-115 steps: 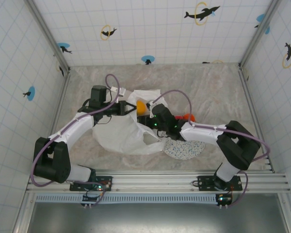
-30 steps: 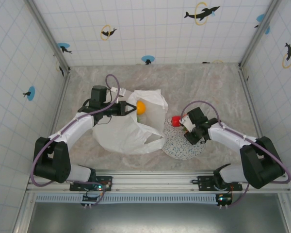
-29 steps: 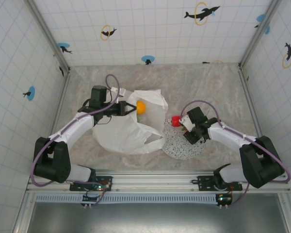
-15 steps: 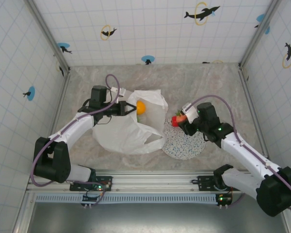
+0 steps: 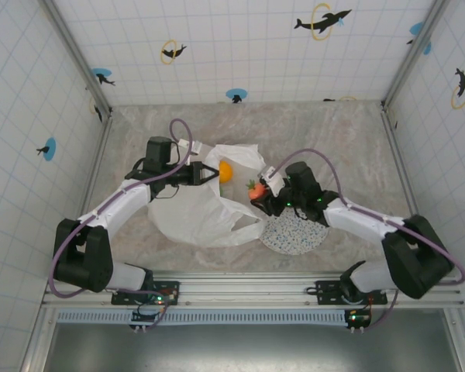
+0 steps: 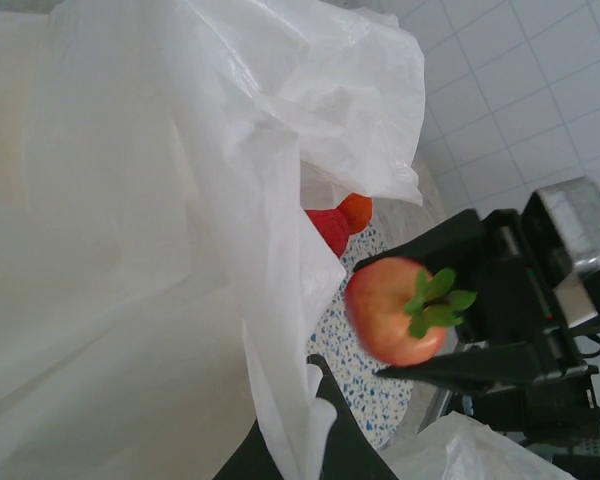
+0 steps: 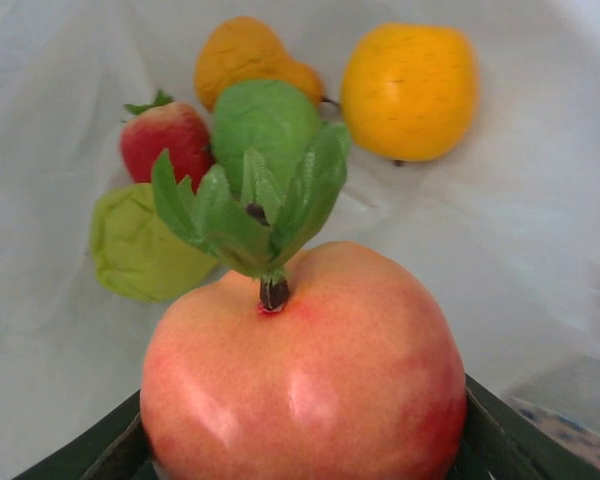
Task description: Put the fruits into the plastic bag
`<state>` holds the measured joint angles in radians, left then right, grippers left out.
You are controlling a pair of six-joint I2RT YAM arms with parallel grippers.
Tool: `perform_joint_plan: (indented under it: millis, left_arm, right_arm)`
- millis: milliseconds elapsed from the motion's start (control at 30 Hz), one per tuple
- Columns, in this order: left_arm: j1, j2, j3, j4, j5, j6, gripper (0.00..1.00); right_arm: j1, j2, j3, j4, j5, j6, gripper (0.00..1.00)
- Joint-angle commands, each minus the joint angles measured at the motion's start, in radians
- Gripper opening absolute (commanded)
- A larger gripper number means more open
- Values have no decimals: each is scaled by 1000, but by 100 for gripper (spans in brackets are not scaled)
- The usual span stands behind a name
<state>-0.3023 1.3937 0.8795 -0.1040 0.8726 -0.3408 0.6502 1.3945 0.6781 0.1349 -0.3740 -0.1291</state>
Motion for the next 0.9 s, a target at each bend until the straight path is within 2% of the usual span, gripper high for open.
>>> perform_joint_plan:
  millis: [0, 167, 300, 467, 567, 733, 867]
  left_arm:
    - [-6, -18, 0, 21, 56, -3, 0]
    - [-5, -6, 14, 19, 97, -25, 0]
    - [4, -2, 21, 10, 86, -29, 0]
    - [8, -5, 19, 14, 58, -29, 0]
    - [9, -11, 14, 14, 41, -24, 0]
    - [10, -19, 10, 23, 30, -25, 0]
    - [9, -24, 9, 21, 5, -24, 0]
  right_arm:
    - [29, 88, 72, 146, -111, 67, 48]
    - [116, 172, 101, 207, -116, 132, 49]
    - [143, 193, 51, 380, -107, 271, 49]
    - [170, 255, 54, 471, 105, 450, 49]
    - [207, 309, 76, 517, 175, 527, 49]
    - [238, 382, 91, 657, 244, 647, 50]
    - [255, 437, 142, 673, 258, 730, 53]
